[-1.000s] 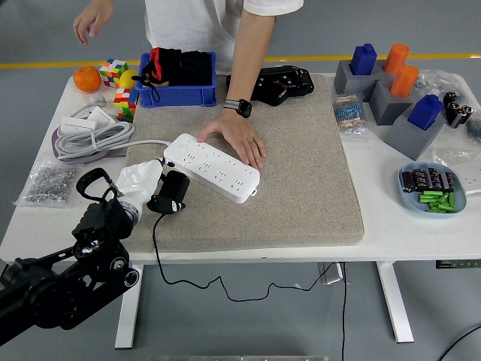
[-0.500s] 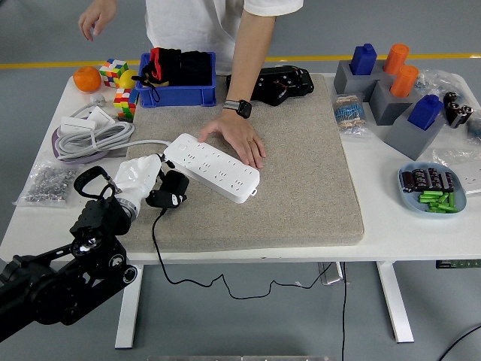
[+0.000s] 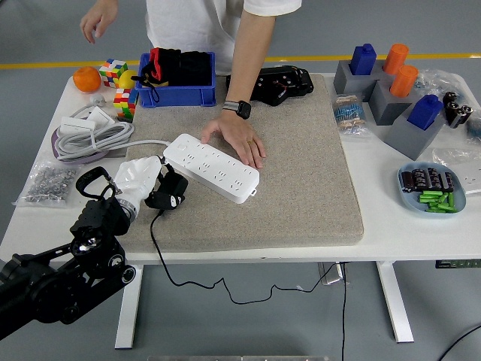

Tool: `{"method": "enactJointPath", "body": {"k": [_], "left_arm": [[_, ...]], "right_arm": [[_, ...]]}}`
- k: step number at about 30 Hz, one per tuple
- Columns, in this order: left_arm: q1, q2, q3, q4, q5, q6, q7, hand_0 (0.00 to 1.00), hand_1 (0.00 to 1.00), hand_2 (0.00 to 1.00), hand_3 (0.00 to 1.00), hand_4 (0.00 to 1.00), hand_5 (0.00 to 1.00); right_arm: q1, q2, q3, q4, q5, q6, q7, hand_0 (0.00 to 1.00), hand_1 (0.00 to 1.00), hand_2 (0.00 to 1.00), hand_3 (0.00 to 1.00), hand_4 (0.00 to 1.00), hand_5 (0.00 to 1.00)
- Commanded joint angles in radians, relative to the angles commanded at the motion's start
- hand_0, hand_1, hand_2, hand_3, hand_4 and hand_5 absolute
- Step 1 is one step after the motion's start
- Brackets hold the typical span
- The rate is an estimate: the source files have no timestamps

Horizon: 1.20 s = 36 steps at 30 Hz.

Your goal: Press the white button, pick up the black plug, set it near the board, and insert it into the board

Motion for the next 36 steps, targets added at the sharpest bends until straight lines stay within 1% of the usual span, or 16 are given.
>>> {"method": "enactJointPath", "body": {"k": [3, 4, 9, 10, 18, 22, 27, 28, 32, 36], "left_arm": [[-0.001, 0.002, -0.003, 0.000, -0.001, 0.013, -0.020, 0.193, 0.376, 0.406, 0.562, 0.718, 0.002], [-0.002, 0.003, -0.006, -0.001, -0.003, 0.021, -0.031, 0.195, 0.349, 0.374, 0.546, 0.724, 0.002], [-0.002, 0.007, -0.022, -0.007, -0.011, 0.041, -0.053, 0.195, 0.349, 0.374, 0.546, 0.724, 0.002], [-0.002, 0.008, -0.026, -0.009, -0.011, 0.042, -0.055, 0.178, 0.281, 0.291, 0.453, 0.541, 0.002], [-0.014, 0.038, -0.053, -0.080, -0.010, 0.051, -0.062, 0.172, 0.271, 0.276, 0.440, 0.527, 0.002], [-0.033, 0.041, -0.039, -0.090, -0.015, 0.055, -0.070, 0.168, 0.263, 0.272, 0.435, 0.523, 0.002], [-0.063, 0.022, -0.005, -0.063, -0.025, 0.057, -0.079, 0.168, 0.263, 0.272, 0.435, 0.523, 0.002], [-0.075, 0.013, 0.008, -0.053, -0.026, 0.056, -0.079, 0.167, 0.262, 0.273, 0.435, 0.525, 0.002], [-0.102, -0.007, 0.033, -0.028, -0.029, 0.059, -0.085, 0.167, 0.262, 0.273, 0.435, 0.525, 0.002], [-0.134, -0.034, 0.062, 0.018, -0.034, 0.063, -0.093, 0.168, 0.261, 0.274, 0.438, 0.529, 0.002]], "right_arm": [[0.001, 0.001, 0.001, 0.001, 0.001, -0.001, 0.002, 0.570, 0.526, 0.541, 0.552, 0.646, 0.364], [0.001, 0.001, 0.002, 0.000, 0.001, -0.002, 0.003, 0.570, 0.527, 0.541, 0.551, 0.645, 0.366], [0.001, 0.001, 0.003, 0.000, 0.002, -0.005, 0.007, 0.570, 0.527, 0.541, 0.551, 0.645, 0.366], [0.001, 0.001, 0.004, 0.000, 0.002, -0.005, 0.007, 0.569, 0.523, 0.541, 0.553, 0.645, 0.364], [0.001, 0.001, 0.003, -0.001, 0.003, -0.007, 0.009, 0.570, 0.523, 0.540, 0.552, 0.644, 0.365], [0.001, 0.000, 0.000, 0.000, 0.004, -0.007, 0.009, 0.570, 0.523, 0.540, 0.552, 0.644, 0.364], [0.004, -0.001, -0.004, 0.000, 0.006, -0.007, 0.009, 0.570, 0.523, 0.540, 0.552, 0.644, 0.364], [0.005, -0.001, -0.005, 0.000, 0.007, -0.006, 0.009, 0.567, 0.523, 0.540, 0.551, 0.643, 0.363], [0.007, -0.003, -0.008, -0.001, 0.008, -0.007, 0.009, 0.567, 0.523, 0.540, 0.551, 0.643, 0.363], [0.008, -0.006, -0.015, -0.001, 0.009, -0.007, 0.009, 0.568, 0.522, 0.540, 0.551, 0.642, 0.364]]}}
